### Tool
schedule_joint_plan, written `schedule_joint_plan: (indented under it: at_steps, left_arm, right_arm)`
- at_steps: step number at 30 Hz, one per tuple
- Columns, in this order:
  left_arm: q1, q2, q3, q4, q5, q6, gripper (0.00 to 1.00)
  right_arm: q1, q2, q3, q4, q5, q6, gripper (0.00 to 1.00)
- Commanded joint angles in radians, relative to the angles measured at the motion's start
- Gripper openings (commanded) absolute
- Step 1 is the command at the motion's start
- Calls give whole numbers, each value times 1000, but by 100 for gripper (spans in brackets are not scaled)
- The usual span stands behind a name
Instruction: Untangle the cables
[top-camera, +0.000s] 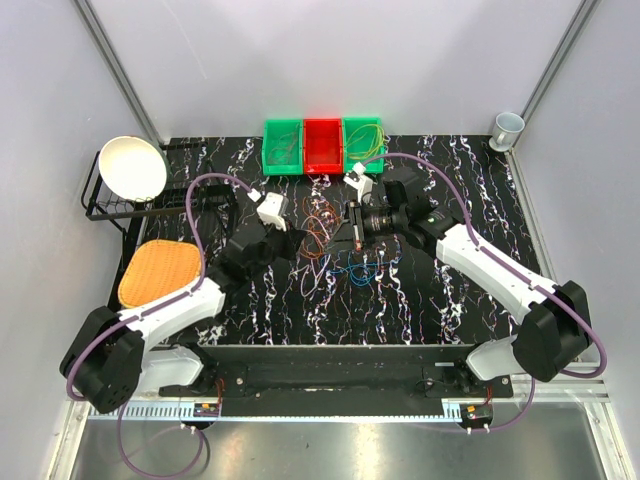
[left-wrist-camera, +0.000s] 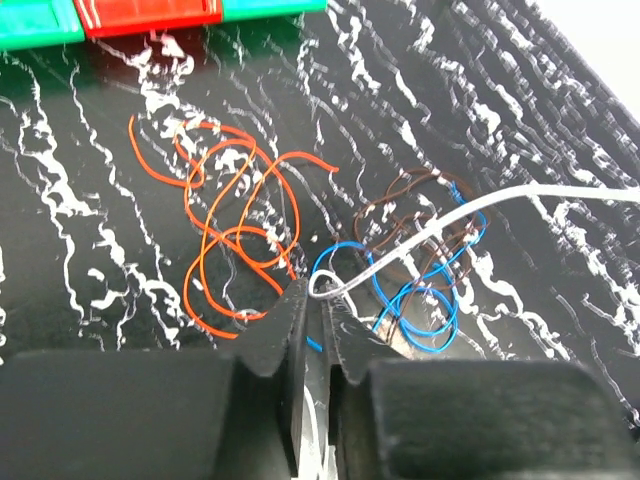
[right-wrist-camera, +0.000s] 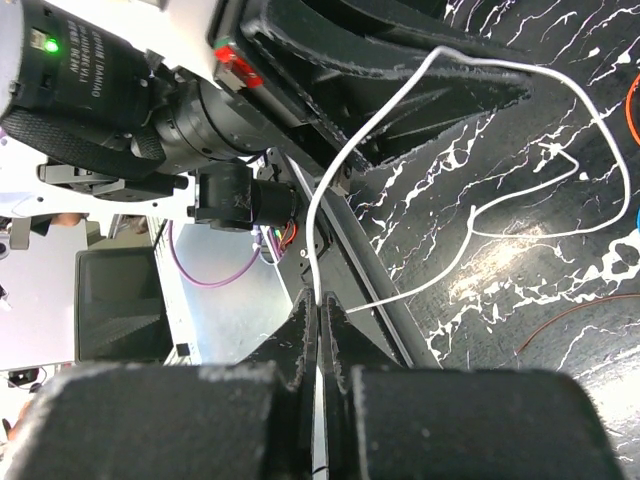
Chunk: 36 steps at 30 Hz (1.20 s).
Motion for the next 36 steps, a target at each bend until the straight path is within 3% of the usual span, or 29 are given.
schedule_joint_plan:
  at_steps: [1,8,10,12,13,16,18,21,30,36]
  left_arm:
    - [-1,-5,54,116,40,-4,3]
    - [-1,-56,61,68,24,3,0]
    - [-1,-73,89,9,-19,7,0]
    - [-1,-91,111,-28,-41,13,0]
    - [-1,-96,126,-51,-44,20,0]
    - [-2,-113,161,-79,-65,34,0]
    - [-1,-111,183,-93,-88,45,0]
    - [-2,-91,242,-124,-110,60,0]
    - [2,53,457,-180,-170,123,0]
    - [28,200,656,-187,-161,158,0]
  right_arm:
    - [8,-12,37,48,-50,5,0]
    - [6,-7,31,56,-50,5,0]
    - [6,-7,27,56,-38,5,6]
    - [6,-6,23,48,-20,3,23]
    - [8,-7,20,47,-12,-1,49]
    - [8,-9,21,19,38,-13,81]
    - [6,-21,23,-4,92,-18,89]
    - [6,-49,21,-38,187,-29,94]
    - [5,-156,-83,-65,442,-13,95]
    - [5,-187,-166,-53,447,36,95]
